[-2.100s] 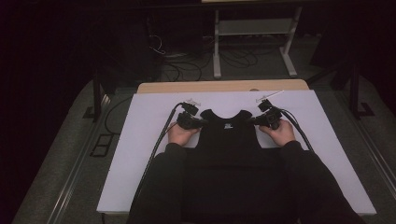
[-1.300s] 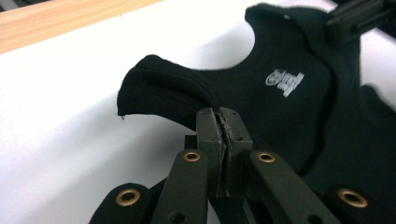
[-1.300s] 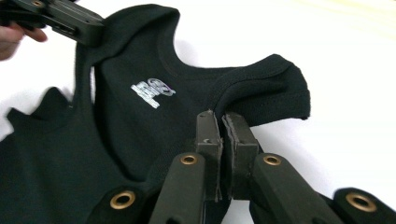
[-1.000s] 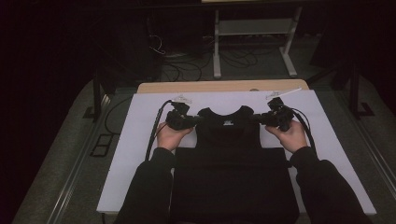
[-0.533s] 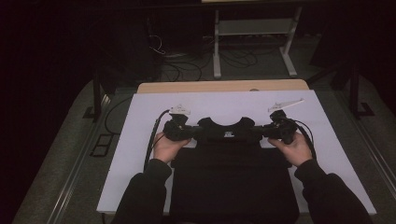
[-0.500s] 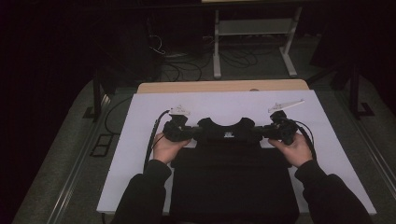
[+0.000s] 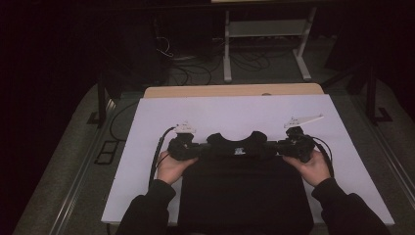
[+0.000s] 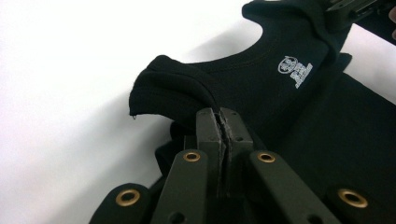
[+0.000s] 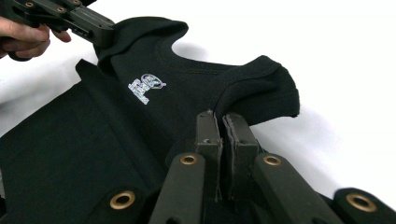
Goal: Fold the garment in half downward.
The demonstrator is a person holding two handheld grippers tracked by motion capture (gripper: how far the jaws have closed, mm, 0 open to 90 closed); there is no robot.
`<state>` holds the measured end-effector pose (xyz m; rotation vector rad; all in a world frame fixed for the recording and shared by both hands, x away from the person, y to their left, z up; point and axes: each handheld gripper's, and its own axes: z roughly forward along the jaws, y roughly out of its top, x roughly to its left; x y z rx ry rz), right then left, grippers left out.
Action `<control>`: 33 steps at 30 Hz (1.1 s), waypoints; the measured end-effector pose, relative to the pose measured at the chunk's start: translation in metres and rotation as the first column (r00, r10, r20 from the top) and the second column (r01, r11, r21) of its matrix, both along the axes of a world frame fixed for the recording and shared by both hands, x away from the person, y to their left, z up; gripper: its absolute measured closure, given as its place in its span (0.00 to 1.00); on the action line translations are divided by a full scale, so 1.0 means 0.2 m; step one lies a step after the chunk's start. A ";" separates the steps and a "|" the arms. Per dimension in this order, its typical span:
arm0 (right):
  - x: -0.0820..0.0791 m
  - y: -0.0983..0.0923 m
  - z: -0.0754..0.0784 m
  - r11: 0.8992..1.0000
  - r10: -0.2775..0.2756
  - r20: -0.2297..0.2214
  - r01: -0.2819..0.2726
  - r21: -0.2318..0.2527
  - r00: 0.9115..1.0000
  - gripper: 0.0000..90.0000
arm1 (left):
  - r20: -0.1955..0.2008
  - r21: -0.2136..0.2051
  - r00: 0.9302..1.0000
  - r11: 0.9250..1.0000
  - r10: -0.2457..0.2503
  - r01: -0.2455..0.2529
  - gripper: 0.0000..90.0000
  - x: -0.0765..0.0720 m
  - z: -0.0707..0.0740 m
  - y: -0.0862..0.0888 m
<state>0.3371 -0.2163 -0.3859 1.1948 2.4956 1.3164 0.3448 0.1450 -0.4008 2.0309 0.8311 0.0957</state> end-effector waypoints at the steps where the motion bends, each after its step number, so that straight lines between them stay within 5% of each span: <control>1: -0.01 0.00 0.00 1.000 0.001 0.002 -0.001 0.003 1.000 0.94 | 0.003 -0.001 1.000 1.000 -0.004 0.004 0.96 -0.01 0.00 0.00; 20: -0.15 0.00 -0.03 1.000 0.031 -0.005 -0.031 0.000 1.000 0.94 | 0.024 -0.010 0.999 0.999 -0.041 0.042 0.96 -0.15 -0.01 0.01; 33: -0.21 -0.01 -0.03 0.999 0.049 -0.016 -0.049 0.015 0.999 0.93 | 0.002 -0.034 0.998 0.998 -0.061 0.061 0.96 -0.23 0.00 0.02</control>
